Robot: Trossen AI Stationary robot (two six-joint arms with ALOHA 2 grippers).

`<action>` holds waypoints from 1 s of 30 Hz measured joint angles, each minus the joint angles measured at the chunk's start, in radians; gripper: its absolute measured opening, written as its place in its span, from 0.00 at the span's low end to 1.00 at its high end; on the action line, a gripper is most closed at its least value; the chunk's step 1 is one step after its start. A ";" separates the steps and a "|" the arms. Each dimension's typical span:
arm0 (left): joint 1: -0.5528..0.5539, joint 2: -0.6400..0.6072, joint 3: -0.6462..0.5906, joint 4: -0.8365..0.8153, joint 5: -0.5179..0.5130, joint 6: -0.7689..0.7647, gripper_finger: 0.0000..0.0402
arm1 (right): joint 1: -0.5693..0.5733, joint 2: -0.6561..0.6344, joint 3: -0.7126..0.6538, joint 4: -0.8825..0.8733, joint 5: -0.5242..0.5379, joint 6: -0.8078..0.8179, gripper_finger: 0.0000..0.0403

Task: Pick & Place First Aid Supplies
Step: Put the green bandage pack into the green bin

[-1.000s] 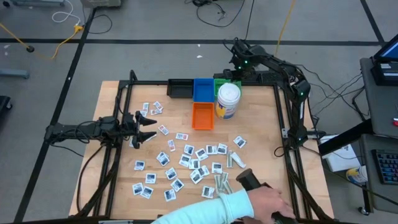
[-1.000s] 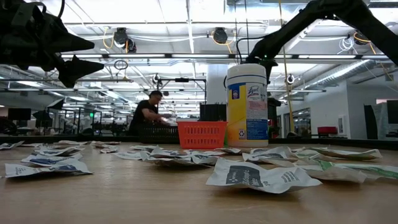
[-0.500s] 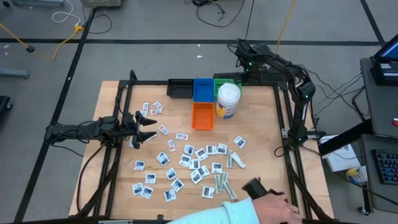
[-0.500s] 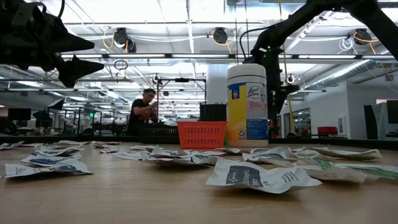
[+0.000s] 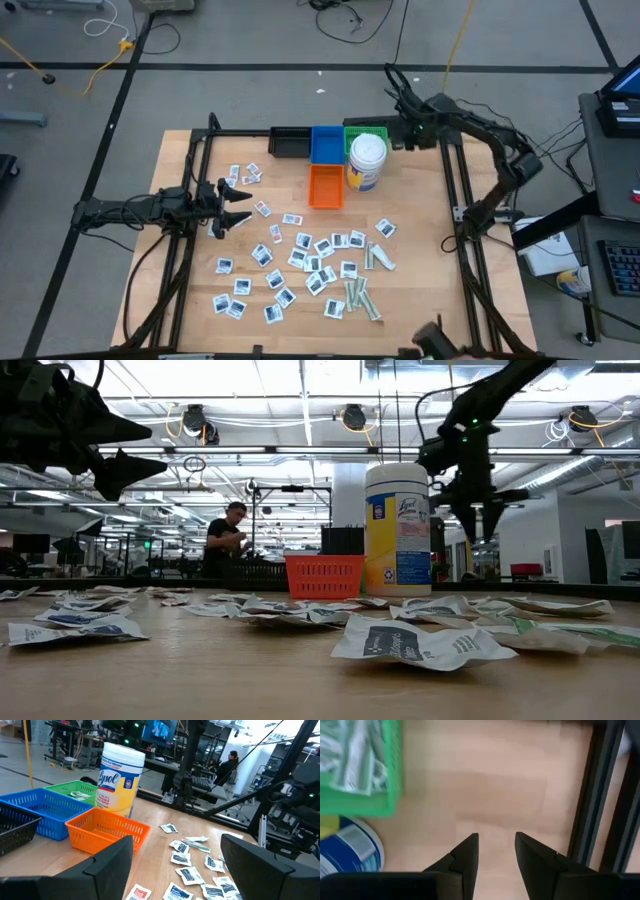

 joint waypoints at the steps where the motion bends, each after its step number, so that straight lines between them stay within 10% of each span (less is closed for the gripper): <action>1: 0.000 0.000 0.000 0.000 0.000 0.000 0.76 | 0.008 -0.027 -0.031 0.001 -0.001 0.023 0.30; 13: 0.000 0.000 0.000 0.000 0.000 0.000 0.76 | 0.142 -0.266 -0.311 -0.003 -0.052 0.190 0.30; 30: 0.000 0.000 0.000 0.000 0.000 0.000 0.76 | 0.674 -0.385 -0.350 -0.040 -0.052 0.381 0.30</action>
